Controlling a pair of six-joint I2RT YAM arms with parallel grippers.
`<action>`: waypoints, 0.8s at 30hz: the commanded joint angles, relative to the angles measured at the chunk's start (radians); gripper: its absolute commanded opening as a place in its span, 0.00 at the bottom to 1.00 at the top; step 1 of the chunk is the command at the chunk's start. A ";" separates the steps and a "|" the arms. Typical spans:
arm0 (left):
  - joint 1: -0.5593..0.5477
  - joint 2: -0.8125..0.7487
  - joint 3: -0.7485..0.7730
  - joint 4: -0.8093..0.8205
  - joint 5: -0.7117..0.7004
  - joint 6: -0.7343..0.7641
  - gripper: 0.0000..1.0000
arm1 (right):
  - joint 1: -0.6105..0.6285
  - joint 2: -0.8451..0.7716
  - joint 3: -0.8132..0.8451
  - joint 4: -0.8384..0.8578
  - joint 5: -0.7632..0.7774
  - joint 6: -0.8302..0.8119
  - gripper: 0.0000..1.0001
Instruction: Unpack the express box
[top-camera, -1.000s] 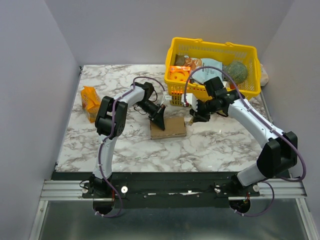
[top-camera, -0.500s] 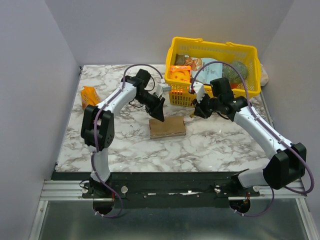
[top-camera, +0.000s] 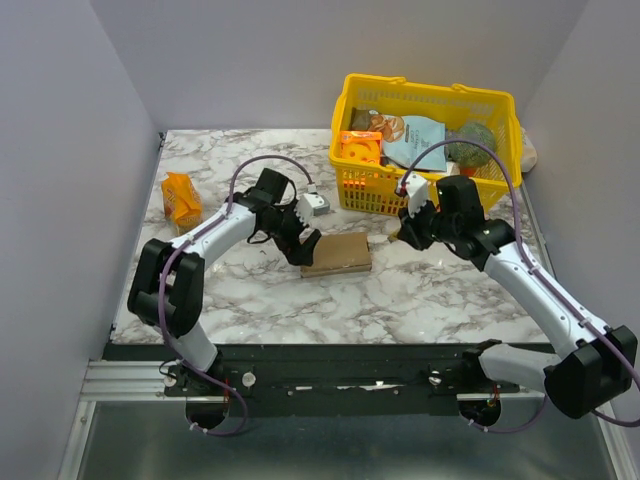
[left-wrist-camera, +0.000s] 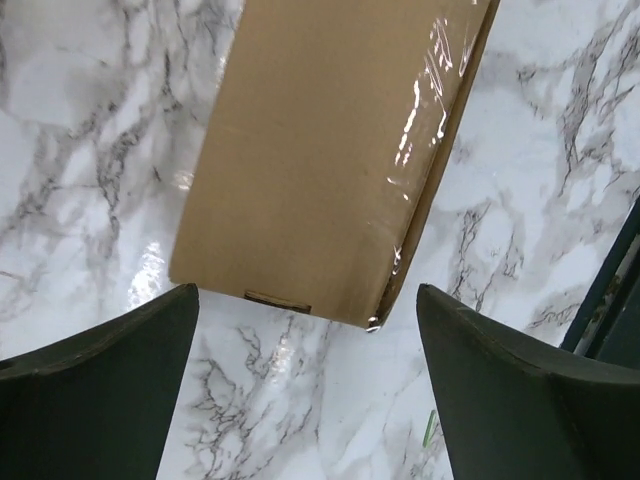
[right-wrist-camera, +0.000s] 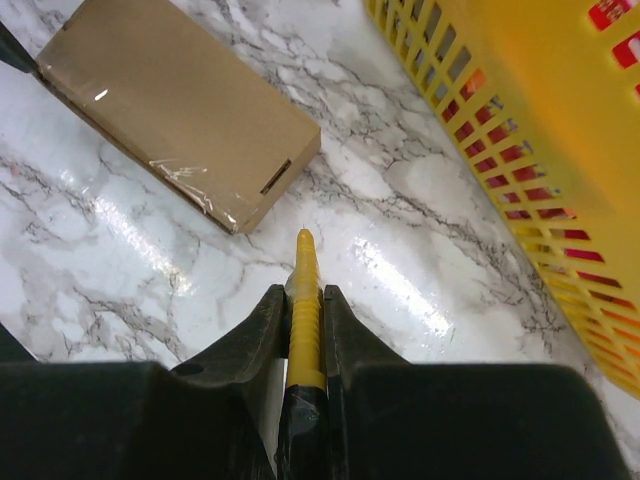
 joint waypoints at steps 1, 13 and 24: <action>-0.038 -0.110 -0.068 0.180 -0.007 0.047 0.99 | -0.001 -0.043 -0.055 0.018 0.004 0.025 0.01; -0.176 -0.009 0.040 0.141 -0.192 0.236 0.99 | -0.001 -0.120 -0.224 0.173 0.054 0.132 0.01; -0.182 0.082 0.124 0.107 -0.266 0.195 0.99 | -0.001 -0.081 -0.201 0.267 0.034 0.124 0.00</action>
